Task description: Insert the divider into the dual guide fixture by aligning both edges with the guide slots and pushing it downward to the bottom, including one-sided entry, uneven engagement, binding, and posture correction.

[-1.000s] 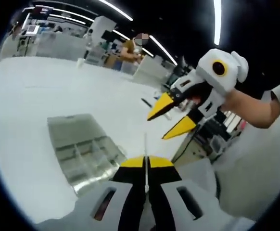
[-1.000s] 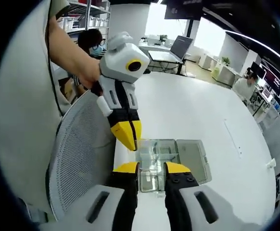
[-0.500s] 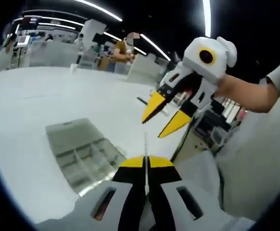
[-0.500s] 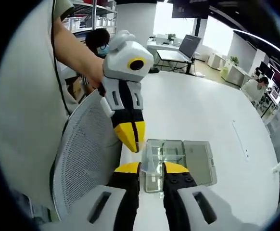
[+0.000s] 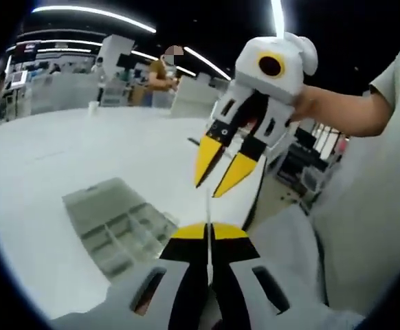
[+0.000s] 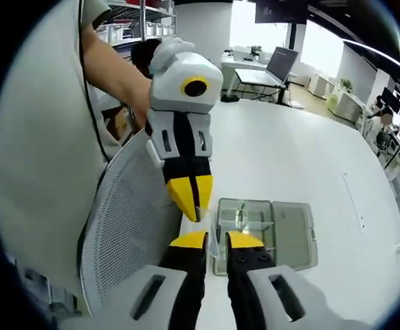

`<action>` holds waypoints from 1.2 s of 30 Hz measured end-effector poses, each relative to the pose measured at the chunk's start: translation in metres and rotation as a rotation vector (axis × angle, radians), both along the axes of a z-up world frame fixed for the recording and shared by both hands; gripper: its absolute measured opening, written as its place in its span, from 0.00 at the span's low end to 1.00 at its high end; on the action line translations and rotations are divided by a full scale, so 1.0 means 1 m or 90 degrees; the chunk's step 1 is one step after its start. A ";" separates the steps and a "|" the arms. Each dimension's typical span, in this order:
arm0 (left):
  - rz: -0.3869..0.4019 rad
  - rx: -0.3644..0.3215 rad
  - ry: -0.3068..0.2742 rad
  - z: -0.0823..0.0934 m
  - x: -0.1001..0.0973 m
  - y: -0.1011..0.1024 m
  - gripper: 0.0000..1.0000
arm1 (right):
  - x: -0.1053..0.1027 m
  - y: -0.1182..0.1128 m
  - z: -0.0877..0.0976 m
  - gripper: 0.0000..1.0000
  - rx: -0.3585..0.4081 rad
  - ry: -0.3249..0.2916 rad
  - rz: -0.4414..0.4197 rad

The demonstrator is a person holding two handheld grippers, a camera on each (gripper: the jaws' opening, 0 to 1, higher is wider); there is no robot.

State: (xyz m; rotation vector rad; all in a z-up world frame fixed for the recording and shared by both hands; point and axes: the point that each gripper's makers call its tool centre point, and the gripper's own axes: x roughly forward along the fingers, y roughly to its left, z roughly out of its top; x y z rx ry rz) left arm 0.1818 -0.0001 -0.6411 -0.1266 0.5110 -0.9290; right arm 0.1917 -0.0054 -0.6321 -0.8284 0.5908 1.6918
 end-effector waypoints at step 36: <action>-0.010 0.034 0.000 -0.014 0.001 -0.001 0.02 | -0.015 -0.003 -0.009 0.00 -0.057 0.097 -0.060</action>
